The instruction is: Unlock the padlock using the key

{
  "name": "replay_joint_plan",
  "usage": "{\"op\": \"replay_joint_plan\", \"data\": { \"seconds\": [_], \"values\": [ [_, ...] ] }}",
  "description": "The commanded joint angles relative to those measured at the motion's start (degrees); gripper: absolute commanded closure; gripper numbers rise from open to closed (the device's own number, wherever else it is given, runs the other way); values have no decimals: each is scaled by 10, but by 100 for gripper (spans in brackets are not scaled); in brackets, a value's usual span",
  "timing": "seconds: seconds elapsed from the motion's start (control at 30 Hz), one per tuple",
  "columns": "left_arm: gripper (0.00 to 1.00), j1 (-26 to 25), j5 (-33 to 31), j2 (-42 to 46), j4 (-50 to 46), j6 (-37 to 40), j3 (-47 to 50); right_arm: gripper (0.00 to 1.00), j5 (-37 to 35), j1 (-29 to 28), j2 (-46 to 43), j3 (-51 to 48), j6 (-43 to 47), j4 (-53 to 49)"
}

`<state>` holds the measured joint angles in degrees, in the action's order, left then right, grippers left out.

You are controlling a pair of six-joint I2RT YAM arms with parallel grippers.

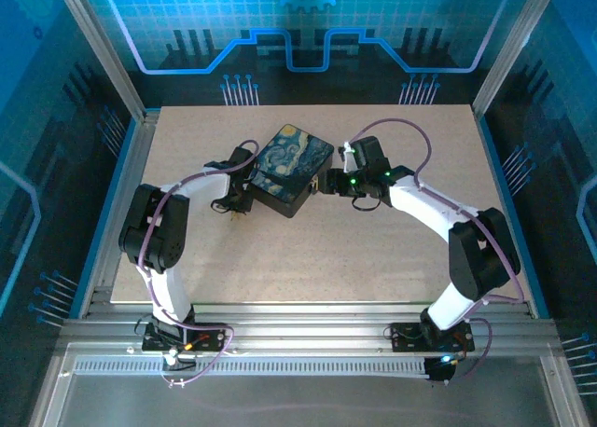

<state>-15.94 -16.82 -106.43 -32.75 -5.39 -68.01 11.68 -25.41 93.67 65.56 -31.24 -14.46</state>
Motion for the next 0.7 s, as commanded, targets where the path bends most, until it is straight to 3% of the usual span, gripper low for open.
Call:
{"op": "replay_joint_plan", "data": {
  "seconds": [0.0,0.23,0.47,0.67],
  "values": [
    [85,-4,-13,1,-36,7,13,40,13,6,10,-3,-3,7],
    [87,-4,-15,3,-37,-1,23,41,19,6,9,-3,-4,9],
    [98,-4,-11,12,-48,-12,21,41,18,6,4,-3,-1,3],
    [100,-6,13,52,-97,-64,23,41,19,6,-4,0,4,-7]
  ]
}}
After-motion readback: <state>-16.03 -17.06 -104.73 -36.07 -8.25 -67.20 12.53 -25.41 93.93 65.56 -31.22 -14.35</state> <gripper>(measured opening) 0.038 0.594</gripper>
